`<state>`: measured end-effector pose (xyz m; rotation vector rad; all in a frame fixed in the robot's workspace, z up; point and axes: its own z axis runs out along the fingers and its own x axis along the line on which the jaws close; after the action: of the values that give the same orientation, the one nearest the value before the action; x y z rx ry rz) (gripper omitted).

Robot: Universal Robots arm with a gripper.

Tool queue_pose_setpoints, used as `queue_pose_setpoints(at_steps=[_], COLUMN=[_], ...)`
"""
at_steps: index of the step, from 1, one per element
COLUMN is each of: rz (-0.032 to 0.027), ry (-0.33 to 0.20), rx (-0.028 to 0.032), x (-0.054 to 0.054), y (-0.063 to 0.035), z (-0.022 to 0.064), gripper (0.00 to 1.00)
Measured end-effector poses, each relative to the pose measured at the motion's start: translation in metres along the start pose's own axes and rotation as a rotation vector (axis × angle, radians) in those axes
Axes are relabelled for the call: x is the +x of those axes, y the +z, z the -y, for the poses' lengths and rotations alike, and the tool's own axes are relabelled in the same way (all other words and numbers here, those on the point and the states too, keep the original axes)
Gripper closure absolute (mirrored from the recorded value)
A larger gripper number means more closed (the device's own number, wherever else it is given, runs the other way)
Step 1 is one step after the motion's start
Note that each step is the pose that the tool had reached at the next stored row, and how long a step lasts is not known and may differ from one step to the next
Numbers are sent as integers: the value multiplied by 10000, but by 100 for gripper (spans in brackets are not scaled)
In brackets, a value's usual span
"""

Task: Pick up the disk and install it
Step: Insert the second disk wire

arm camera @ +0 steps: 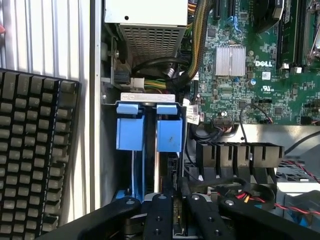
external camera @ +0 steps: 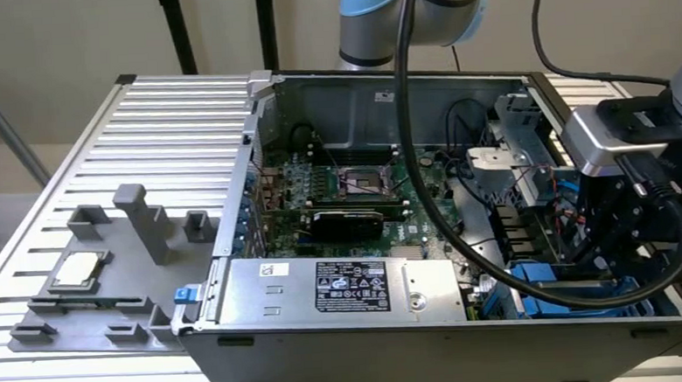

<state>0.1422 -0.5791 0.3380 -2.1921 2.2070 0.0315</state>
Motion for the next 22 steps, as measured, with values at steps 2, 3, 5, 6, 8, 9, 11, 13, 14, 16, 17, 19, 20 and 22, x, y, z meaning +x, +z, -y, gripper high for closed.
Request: queue_pose_setpoints(at_steps=[2, 3, 5, 6, 8, 9, 11, 13, 14, 16, 17, 19, 20, 22], rz=[-21, -28, -42, -47, -56, -63, -79, -88, -92, -95, -95, -96, -95, -89], ry=[0, 0, -1, -1, -1, -2, -2, -1, 0, -1, -1, -1, -2, -2], rx=[9, 13, 18, 20, 23, 24, 24, 25, 24, 23, 24, 24, 26, 25], x=[-3, -5, -8, -10, -13, -14, -17, -17, -18, -18, -18, -18, -18, -18], y=[7, 11, 16, 18, 24, 25, 28, 31, 31, 32, 32, 32, 32, 30], z=[0, 0, 0, 0, 0, 0, 0, 0, 0, 4, 4, 5, 5, 6], gripper=[100, 100, 100, 100, 100, 100, 100, 100, 100, 100, 100, 100, 100, 100])
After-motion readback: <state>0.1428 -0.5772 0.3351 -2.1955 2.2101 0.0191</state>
